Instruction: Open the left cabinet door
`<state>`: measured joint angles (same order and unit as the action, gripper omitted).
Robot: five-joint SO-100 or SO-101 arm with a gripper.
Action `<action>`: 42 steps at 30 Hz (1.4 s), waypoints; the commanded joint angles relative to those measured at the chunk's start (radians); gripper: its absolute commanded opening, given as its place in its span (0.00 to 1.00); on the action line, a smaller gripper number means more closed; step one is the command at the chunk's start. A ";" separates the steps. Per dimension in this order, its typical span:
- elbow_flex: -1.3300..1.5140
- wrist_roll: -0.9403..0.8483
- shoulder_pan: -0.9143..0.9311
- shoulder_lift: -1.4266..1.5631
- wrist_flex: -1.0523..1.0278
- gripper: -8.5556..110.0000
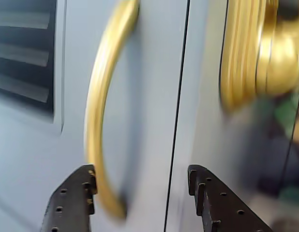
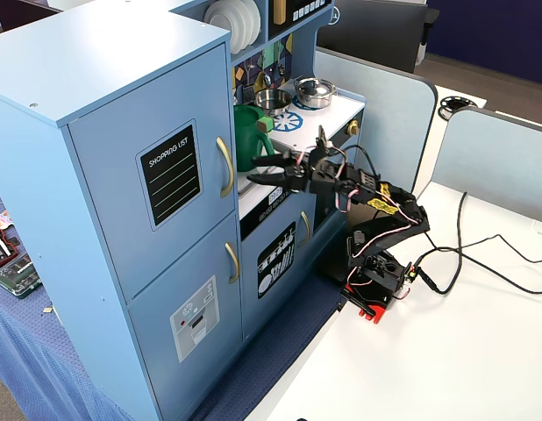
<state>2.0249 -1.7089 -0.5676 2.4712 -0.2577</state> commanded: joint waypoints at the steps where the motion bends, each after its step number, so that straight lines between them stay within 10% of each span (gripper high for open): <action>1: -0.150 0.015 -0.035 -0.114 0.098 0.24; 29: -0.031 -0.184 -0.388 0.054 0.175 0.23; 42: 0.107 -0.025 -0.132 0.388 -0.166 0.22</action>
<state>2.1414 -1.8009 -0.8023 2.8072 -0.3543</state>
